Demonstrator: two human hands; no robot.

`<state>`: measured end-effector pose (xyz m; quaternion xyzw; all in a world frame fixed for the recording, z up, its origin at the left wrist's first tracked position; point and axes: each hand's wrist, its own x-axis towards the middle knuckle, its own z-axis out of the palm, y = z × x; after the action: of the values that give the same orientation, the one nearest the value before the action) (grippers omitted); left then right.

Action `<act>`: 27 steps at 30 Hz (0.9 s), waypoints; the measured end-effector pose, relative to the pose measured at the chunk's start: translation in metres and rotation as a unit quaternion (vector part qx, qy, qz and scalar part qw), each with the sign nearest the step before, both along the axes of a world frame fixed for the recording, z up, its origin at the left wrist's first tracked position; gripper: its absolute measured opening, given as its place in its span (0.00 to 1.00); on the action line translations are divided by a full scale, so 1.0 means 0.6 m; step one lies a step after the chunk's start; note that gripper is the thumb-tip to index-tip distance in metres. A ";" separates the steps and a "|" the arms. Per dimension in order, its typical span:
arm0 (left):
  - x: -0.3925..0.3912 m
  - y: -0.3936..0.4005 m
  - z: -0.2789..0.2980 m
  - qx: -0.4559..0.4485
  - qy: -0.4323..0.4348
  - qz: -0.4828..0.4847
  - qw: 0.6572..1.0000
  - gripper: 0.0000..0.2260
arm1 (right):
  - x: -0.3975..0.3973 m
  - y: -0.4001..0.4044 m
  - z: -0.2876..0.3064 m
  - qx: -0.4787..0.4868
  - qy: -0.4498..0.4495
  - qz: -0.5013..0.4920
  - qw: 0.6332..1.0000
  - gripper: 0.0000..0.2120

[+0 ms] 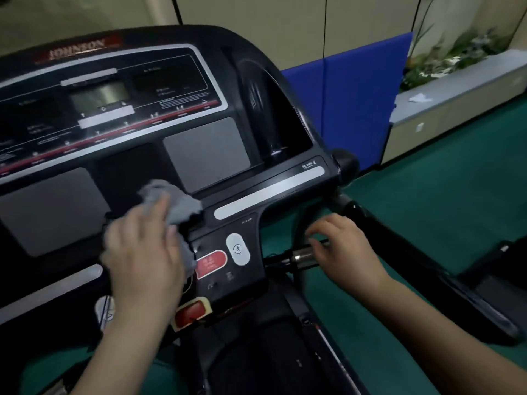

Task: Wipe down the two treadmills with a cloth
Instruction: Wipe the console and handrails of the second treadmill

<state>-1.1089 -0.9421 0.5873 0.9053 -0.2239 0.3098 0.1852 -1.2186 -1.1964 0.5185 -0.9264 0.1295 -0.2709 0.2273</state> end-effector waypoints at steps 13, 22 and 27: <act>0.052 -0.241 -0.024 0.211 0.011 -0.096 0.973 0.22 | -0.011 -0.041 -0.021 -0.011 0.039 0.120 0.992 0.09; 0.035 -0.145 -0.022 0.091 0.065 0.104 0.988 0.20 | -0.015 -0.054 -0.037 0.028 0.013 0.144 0.989 0.08; 0.037 -0.261 -0.022 0.115 0.062 0.007 0.991 0.25 | -0.006 -0.063 -0.028 0.036 0.021 0.157 0.987 0.07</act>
<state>-1.0869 -1.0987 0.5744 0.9398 -0.2396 0.2262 0.0909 -1.2220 -1.2339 0.5017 -0.9319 -0.0034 -0.2080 0.2973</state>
